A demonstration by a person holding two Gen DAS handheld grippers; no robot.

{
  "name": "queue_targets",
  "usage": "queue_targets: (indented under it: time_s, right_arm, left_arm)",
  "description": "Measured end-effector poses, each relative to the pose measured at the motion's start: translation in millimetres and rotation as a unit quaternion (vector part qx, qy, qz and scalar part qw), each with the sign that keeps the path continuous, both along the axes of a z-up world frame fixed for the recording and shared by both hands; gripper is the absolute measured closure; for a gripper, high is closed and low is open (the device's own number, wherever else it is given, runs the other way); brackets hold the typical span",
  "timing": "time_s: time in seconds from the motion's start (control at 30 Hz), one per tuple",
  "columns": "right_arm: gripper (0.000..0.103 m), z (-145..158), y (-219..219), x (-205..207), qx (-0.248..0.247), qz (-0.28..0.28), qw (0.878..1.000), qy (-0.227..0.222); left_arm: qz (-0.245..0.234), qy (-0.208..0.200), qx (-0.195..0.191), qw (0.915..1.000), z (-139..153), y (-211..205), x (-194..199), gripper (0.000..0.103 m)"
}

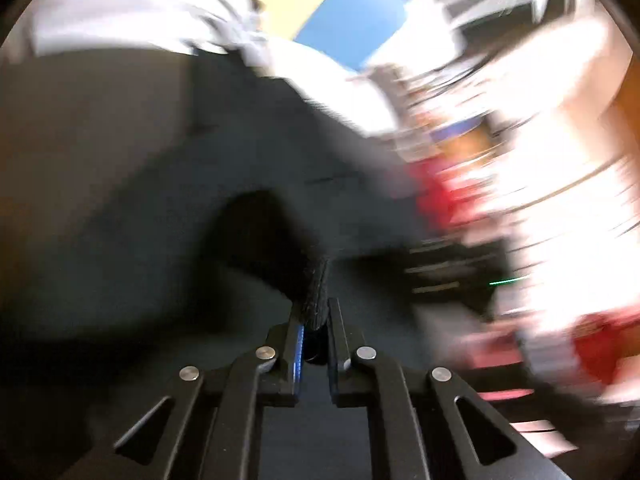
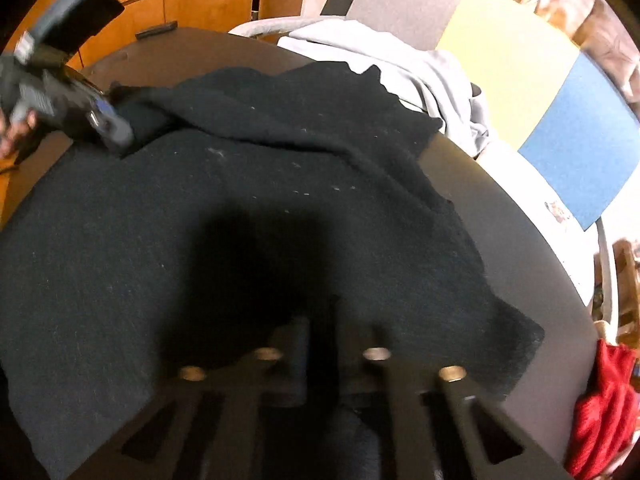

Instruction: Fold clothes

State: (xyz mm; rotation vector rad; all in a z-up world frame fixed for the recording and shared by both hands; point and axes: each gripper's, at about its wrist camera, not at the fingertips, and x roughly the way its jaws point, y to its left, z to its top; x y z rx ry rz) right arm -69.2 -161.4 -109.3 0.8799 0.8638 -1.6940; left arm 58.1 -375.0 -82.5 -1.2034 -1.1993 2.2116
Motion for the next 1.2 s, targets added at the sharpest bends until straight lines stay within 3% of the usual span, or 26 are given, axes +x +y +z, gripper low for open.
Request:
queue_targets:
  time_s: [0.07,0.13,0.2,0.27,0.3,0.37,0.47,0.57,0.67,0.77,0.87,1.0,1.07,1.17,1.2]
  right_arm:
    - [0.096,10.9,10.1,-3.1,-0.018,0.005,0.999,-0.031]
    - [0.096,20.2,21.6,-3.3,-0.031,0.017,0.997,-0.067]
    - [0.096,19.2,30.8,0.0,-0.029,0.027,0.996,-0.082]
    - [0.088,11.7,37.7,1.1,-0.02,0.03,0.995,-0.098]
    - [0.067,5.4,40.1,0.4,-0.011,0.023,0.994,-0.104]
    - [0.044,-4.4,45.9,-1.3,-0.002,0.009,0.992,-0.122]
    - [0.043,-1.4,61.5,-2.4,-0.025,-0.008,0.987,-0.156]
    - [0.03,11.0,84.8,-10.0,-0.072,-0.045,0.979,-0.184]
    - [0.03,15.7,111.6,-29.7,-0.111,-0.119,0.97,-0.181]
    - [0.032,14.6,130.7,-55.6,-0.148,-0.193,0.954,-0.175]
    - [0.042,15.1,123.7,-66.6,-0.19,-0.204,0.941,-0.193]
    - [0.042,14.7,85.1,-59.3,-0.207,-0.163,0.946,-0.187]
    - [0.043,2.8,64.8,-62.7,-0.178,-0.183,0.954,-0.155]
    - [0.042,-29.3,53.7,-77.3,-0.113,-0.241,0.958,-0.103]
    - [0.04,-33.1,59.6,-77.4,-0.132,-0.242,0.958,-0.083]
  left_arm:
    - [0.005,0.041,0.071,0.9966,16.0,-19.1,10.9,0.095]
    - [0.024,0.031,0.106,0.9936,11.6,-36.9,18.9,0.095]
    - [0.035,-0.003,0.133,0.9904,-8.7,-49.6,25.7,0.091]
    - [0.085,-0.063,0.119,0.9873,-37.3,-63.1,32.9,0.08]
    - [0.1,-0.089,0.109,0.985,-49.2,-68.9,40.4,0.08]
    - [0.144,-0.121,0.1,0.977,-66.4,-80.5,59.6,0.077]
    - [0.178,-0.117,0.086,0.9732,-69.1,-85.2,77.8,0.077]
    - [0.199,-0.089,0.035,0.9753,-45.8,-78.3,93.1,0.076]
    - [0.167,-0.051,-0.008,0.9847,-22.1,-56.5,83.3,0.076]
    - [0.129,-0.037,-0.035,0.9903,-20.6,-24.4,54.0,0.076]
    - [0.095,-0.037,-0.051,0.9935,-25.6,6.1,24.3,0.076]
    - [0.107,-0.032,-0.067,0.9914,-38.5,11.7,13.2,0.076]
    - [0.118,-0.029,-0.076,0.9897,-44.5,11.6,10.9,0.077]
    - [0.133,-0.023,-0.089,0.9868,-53.5,11.4,7.5,0.093]
    - [0.138,-0.022,-0.093,0.9858,-56.5,11.4,6.4,0.099]
